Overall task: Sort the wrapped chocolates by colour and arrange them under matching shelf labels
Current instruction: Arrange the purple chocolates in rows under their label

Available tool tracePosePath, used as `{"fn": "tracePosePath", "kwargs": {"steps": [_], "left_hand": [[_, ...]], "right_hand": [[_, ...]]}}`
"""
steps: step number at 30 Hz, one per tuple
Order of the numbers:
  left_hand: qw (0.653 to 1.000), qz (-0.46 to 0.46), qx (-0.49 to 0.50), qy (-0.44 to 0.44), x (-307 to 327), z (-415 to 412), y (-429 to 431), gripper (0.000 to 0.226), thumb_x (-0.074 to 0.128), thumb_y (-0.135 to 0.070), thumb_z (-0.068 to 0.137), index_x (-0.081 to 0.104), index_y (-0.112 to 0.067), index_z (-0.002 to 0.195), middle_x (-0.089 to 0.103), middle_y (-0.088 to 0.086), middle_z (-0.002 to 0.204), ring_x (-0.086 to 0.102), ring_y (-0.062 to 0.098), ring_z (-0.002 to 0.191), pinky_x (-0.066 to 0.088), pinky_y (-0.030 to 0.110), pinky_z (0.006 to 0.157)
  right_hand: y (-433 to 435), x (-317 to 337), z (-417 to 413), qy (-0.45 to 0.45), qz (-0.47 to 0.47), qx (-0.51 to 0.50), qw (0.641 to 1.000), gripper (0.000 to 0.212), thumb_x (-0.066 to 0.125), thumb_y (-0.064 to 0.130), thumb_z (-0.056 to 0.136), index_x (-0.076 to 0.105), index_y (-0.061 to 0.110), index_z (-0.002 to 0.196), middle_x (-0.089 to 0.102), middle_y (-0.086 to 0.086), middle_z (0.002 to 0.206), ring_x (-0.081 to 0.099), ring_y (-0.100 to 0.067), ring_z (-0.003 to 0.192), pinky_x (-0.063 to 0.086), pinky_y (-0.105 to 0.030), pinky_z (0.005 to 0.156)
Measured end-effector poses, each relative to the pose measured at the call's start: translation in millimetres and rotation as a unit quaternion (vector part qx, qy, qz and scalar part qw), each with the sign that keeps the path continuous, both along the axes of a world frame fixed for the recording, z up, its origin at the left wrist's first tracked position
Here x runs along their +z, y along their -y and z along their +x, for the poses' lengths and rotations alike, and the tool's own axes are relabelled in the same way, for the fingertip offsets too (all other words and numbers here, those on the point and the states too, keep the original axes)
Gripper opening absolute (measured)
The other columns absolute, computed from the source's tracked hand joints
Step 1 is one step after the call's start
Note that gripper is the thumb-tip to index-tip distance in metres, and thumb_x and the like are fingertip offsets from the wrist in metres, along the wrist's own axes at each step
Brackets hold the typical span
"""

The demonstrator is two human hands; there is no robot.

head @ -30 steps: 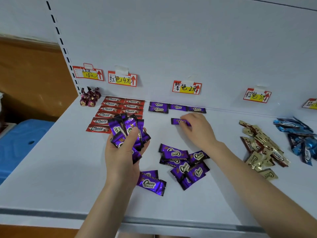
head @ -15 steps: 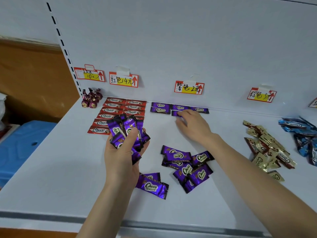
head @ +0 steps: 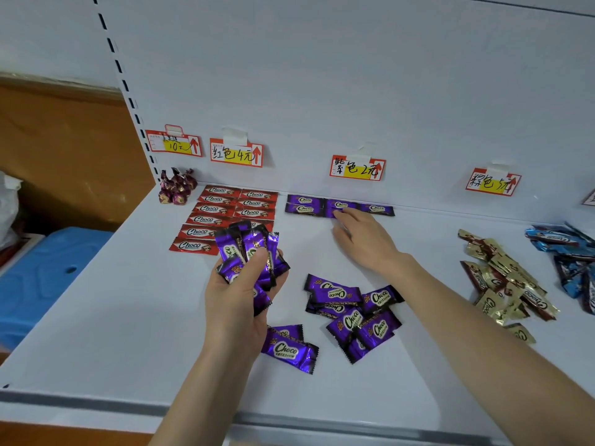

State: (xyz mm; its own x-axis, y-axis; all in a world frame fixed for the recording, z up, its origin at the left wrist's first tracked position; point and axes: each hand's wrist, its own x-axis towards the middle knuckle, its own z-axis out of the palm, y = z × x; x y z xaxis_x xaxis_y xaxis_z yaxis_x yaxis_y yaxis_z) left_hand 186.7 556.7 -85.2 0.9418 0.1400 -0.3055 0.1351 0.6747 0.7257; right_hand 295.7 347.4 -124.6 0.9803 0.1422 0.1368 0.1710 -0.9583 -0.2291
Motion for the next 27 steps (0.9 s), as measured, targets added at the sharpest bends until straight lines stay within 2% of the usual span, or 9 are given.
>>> {"fn": "tracePosePath", "kwargs": {"steps": [4, 6, 8, 9, 13, 17, 20, 24, 27], "left_hand": [[1.000, -0.002, -0.017, 0.010, 2, -2, -2, 0.033, 0.068, -0.009, 0.073, 0.062, -0.005, 0.105, 0.073, 0.011, 0.091, 0.072, 0.023, 0.083, 0.059, 0.036, 0.069], [0.999, -0.009, -0.029, 0.018, 5, -4, -2, 0.032, 0.068, -0.011, 0.067, 0.063, -0.007, 0.098, 0.074, 0.010, 0.086, 0.072, 0.022, 0.079, 0.059, 0.033, 0.062], [0.998, -0.009, -0.051, 0.024, 8, -6, 0, 0.029, 0.068, -0.010, 0.067, 0.064, -0.007, 0.096, 0.074, 0.010, 0.086, 0.072, 0.022, 0.079, 0.058, 0.031, 0.059], [0.997, -0.004, -0.067, 0.028, 8, -7, 2, 0.027, 0.068, -0.010, 0.070, 0.065, -0.006, 0.096, 0.074, 0.010, 0.087, 0.072, 0.022, 0.080, 0.058, 0.031, 0.059], [0.993, 0.029, -0.109, 0.047, 13, -14, 12, 0.030, 0.068, -0.016, 0.065, 0.066, -0.009, 0.093, 0.074, 0.009, 0.087, 0.072, 0.021, 0.078, 0.058, 0.031, 0.059], [0.990, 0.056, -0.115, 0.058, 15, -22, 19, 0.019, 0.067, -0.013, 0.074, 0.065, -0.010, 0.093, 0.074, 0.007, 0.084, 0.072, 0.022, 0.076, 0.056, 0.028, 0.057], [0.991, 0.060, -0.109, 0.056, 15, -25, 23, 0.010, 0.063, -0.008, 0.082, 0.065, -0.009, 0.091, 0.074, 0.008, 0.083, 0.072, 0.020, 0.075, 0.055, 0.025, 0.056], [0.996, 0.033, -0.075, 0.026, 13, -19, 23, 0.023, 0.065, -0.008, 0.080, 0.062, -0.002, 0.102, 0.073, 0.009, 0.088, 0.072, 0.020, 0.080, 0.059, 0.030, 0.064], [0.997, 0.036, -0.068, 0.019, 10, -15, 24, 0.028, 0.066, -0.009, 0.079, 0.061, -0.003, 0.106, 0.074, 0.008, 0.089, 0.072, 0.020, 0.082, 0.059, 0.033, 0.069]], "right_hand": [[-8, 15, -10, 0.042, 0.046, 0.014, 0.998, 0.041, 0.039, 0.024, 0.098, 0.042, 0.009, 0.137, 0.040, -0.009, 0.143, 0.031, -0.021, 0.134, 0.022, -0.028, 0.108], [-19, 29, -26, 0.076, 0.171, 0.008, 0.982, 0.033, 0.047, 0.024, 0.095, 0.054, 0.010, 0.125, 0.054, -0.003, 0.128, 0.045, -0.012, 0.122, 0.031, -0.021, 0.099], [-32, 46, -50, 0.066, 0.308, 0.022, 0.949, 0.016, 0.055, 0.026, 0.091, 0.061, 0.023, 0.106, 0.062, 0.016, 0.102, 0.053, 0.011, 0.097, 0.041, -0.009, 0.084], [-40, 54, -63, 0.049, 0.347, 0.035, 0.936, 0.011, 0.058, 0.029, 0.088, 0.061, 0.029, 0.099, 0.060, 0.022, 0.091, 0.054, 0.015, 0.088, 0.041, -0.005, 0.077], [-55, 74, -102, -0.002, 0.390, 0.066, 0.918, 0.010, 0.059, 0.035, 0.085, 0.061, 0.031, 0.094, 0.061, 0.019, 0.073, 0.058, 0.004, 0.072, 0.045, -0.011, 0.067], [-50, 81, -118, -0.054, 0.466, 0.062, 0.881, 0.008, 0.057, 0.022, 0.089, 0.063, 0.026, 0.085, 0.060, 0.019, 0.064, 0.057, 0.001, 0.061, 0.047, -0.015, 0.055], [-42, 80, -122, -0.051, 0.542, 0.020, 0.839, 0.004, 0.062, 0.014, 0.085, 0.065, 0.017, 0.084, 0.065, 0.006, 0.066, 0.061, -0.006, 0.061, 0.050, -0.018, 0.057], [-31, 76, -121, -0.032, 0.632, -0.044, 0.773, 0.013, 0.062, 0.002, 0.083, 0.058, 0.012, 0.091, 0.070, -0.004, 0.071, 0.069, -0.018, 0.065, 0.053, -0.021, 0.060], [-23, 74, -118, -0.037, 0.643, -0.054, 0.763, 0.027, 0.058, -0.004, 0.084, 0.056, 0.018, 0.098, 0.068, -0.008, 0.077, 0.070, -0.020, 0.070, 0.053, -0.020, 0.061]]}}
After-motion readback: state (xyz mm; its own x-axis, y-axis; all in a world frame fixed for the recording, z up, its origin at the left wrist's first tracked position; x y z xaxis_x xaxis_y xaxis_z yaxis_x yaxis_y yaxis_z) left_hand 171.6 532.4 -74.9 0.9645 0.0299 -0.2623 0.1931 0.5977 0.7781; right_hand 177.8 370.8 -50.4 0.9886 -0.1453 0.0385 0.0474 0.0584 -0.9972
